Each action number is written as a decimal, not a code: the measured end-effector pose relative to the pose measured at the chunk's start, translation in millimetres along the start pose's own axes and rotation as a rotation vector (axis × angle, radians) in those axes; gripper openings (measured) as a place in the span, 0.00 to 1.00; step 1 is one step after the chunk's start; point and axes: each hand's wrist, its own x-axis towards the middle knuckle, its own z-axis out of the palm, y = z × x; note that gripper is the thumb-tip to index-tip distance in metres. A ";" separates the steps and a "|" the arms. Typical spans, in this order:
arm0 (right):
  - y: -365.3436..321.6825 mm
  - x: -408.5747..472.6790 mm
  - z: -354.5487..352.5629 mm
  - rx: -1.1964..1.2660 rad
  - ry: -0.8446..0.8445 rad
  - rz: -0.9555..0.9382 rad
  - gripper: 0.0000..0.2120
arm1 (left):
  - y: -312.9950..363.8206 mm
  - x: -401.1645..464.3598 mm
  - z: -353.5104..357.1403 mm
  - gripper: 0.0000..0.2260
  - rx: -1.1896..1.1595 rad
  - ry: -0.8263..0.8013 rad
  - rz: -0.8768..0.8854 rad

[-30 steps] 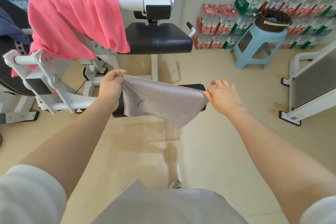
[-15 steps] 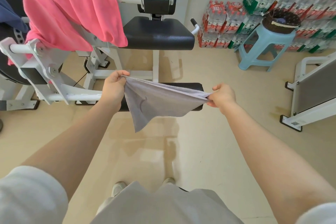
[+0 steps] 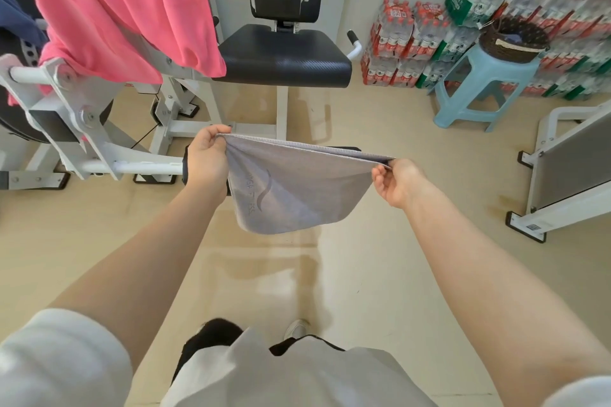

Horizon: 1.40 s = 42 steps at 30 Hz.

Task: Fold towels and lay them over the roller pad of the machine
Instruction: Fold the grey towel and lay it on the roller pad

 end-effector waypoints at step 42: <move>-6.0 45.5 76.3 -0.277 -0.069 -0.195 0.10 | -19.6 127.4 -40.1 0.14 0.179 -0.165 -0.088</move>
